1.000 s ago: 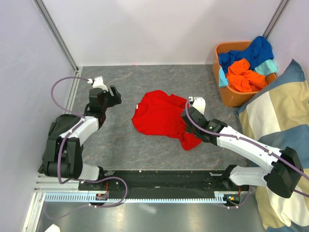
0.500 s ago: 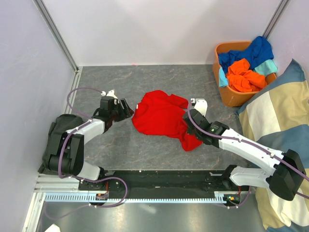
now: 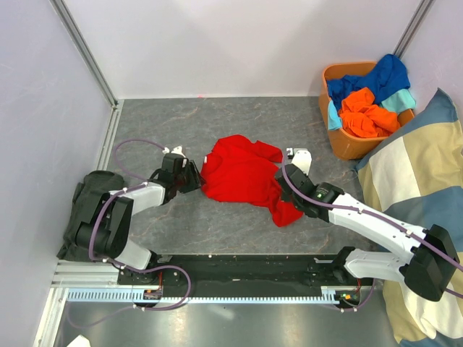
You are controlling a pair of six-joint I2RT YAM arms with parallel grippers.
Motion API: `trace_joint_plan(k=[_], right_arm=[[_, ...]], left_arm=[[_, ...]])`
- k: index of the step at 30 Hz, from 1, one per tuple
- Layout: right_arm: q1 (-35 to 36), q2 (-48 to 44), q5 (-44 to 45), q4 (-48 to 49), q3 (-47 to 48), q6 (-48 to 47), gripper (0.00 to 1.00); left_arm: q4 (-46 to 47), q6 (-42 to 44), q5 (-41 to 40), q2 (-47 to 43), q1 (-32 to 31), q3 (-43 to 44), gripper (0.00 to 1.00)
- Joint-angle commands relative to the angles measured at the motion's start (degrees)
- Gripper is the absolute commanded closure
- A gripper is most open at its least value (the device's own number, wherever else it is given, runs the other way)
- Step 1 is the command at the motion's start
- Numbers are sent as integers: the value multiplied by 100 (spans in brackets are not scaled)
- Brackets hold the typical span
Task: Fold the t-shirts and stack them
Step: Flatten out the tshirt
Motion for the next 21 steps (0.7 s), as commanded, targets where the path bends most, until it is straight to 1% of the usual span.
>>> trace_joint_plan(k=[1, 2, 4, 5, 7, 11, 13, 14, 16, 17, 18, 20, 21], right_arm=[[2, -177, 83, 95, -77, 94, 100], [2, -186, 101, 95, -95, 94, 100], [2, -212, 101, 95, -130, 85, 100], [2, -203, 92, 95, -139, 85, 100], [2, -238, 92, 77, -156, 76, 100], [2, -458, 49, 60, -174, -3, 100], [2, -660, -92, 94, -200, -186, 100], [2, -747, -336, 121, -218, -257, 100], [2, -976, -513, 112, -218, -380, 100], [2, -1064, -706, 86, -209, -433, 100], [2, -1239, -838, 42, -183, -477, 100], [2, -1380, -1084, -2, -121, -643, 100], [2, -1477, -1286, -89, -25, -688, 100]], left_arm=[[206, -230, -117, 376, -61, 116, 55], [224, -238, -126, 420, -78, 142, 62], [303, -282, -82, 543, -105, 169, 82], [408, -291, -38, 569, -105, 178, 85], [496, -309, 59, 570, -105, 195, 87], [514, -265, 94, 306, -114, 353, 87], [392, -212, 77, 218, -114, 634, 88], [339, -186, 85, 183, -114, 757, 89], [181, -107, 94, 209, -114, 1248, 89], [137, -63, 120, 279, -122, 1424, 94], [23, 50, 208, 332, -114, 1835, 97], [-100, 122, 261, 437, -114, 2267, 98], [-153, 183, 296, 542, -114, 2696, 98]])
